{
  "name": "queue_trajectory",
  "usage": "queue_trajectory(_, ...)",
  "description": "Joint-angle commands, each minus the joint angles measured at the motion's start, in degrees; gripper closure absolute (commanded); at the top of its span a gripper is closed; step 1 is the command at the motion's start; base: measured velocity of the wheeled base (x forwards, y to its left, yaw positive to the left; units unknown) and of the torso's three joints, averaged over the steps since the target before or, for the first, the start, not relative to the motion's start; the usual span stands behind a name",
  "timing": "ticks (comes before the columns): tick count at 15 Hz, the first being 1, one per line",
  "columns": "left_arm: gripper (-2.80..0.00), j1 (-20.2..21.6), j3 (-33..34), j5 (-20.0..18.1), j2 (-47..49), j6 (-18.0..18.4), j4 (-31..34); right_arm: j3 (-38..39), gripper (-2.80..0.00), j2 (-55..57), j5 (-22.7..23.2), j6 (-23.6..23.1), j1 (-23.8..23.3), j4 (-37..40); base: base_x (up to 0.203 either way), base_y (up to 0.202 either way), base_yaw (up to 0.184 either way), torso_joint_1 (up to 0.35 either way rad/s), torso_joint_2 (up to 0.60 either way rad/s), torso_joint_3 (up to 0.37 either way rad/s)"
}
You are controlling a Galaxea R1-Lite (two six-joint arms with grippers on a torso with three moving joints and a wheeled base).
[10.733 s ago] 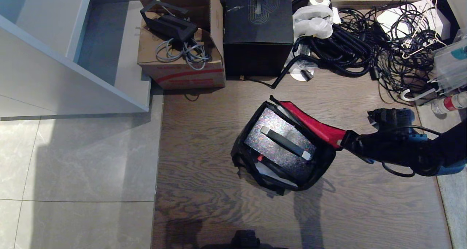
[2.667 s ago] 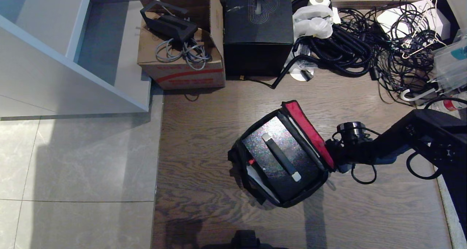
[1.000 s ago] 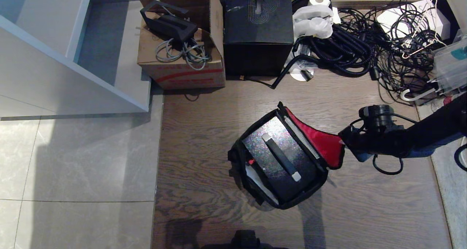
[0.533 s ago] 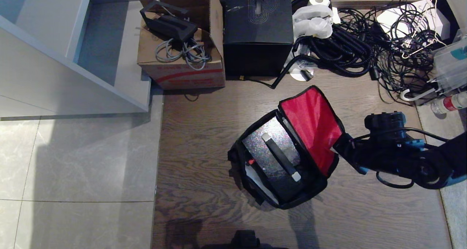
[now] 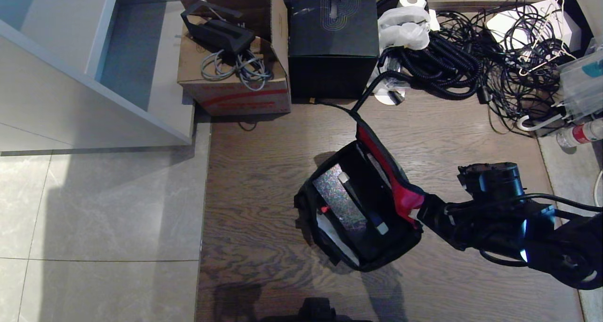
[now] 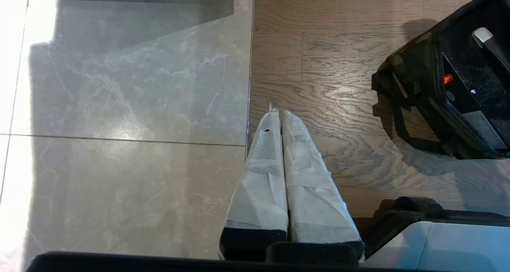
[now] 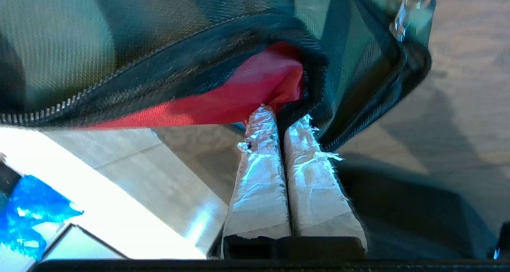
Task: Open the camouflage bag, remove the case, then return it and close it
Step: Close the top of the storage box
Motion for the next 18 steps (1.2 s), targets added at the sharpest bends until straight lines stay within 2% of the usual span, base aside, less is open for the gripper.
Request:
queue_trajectory(1,0.0,0.0,0.0,0.0,0.0,0.0,0.0,0.2,-2.8,-0.3,0.0,0.4,0.7,-0.4,0.0,0.0,0.0,0.0,0.0,0.0)
queue_trajectory(4,0.0,0.0,0.0,0.0,0.0,0.0,0.0,0.5,-2.8,-0.1,-0.2,0.7,3.2,-0.1,0.0,0.0,0.0,0.0,0.0,0.0)
queue_trajectory(7,0.0,0.0,0.0,0.0,-0.1,0.0,0.0,0.9,-2.8,0.2,-0.2,4.1,6.2,0.5,0.0,0.0,0.0,0.0,0.0,0.0)
queue_trajectory(11,0.0,0.0,0.0,0.0,-0.1,0.0,0.0,2.7,-2.8,-0.2,-0.6,5.8,10.8,0.9,0.0,0.0,0.0,0.0,0.0,0.0)
queue_trajectory(14,0.0,0.0,0.0,0.0,0.0,0.0,0.0,6.4,-2.8,-5.9,-0.4,5.7,11.6,3.1,0.0,0.0,0.0,0.0,0.0,0.0)
queue_trajectory(18,0.0,0.0,0.0,0.0,-0.1,0.0,0.0,7.4,-2.8,-10.5,-0.4,6.3,11.2,4.0,0.0,0.0,0.0,0.0,0.0,0.0)
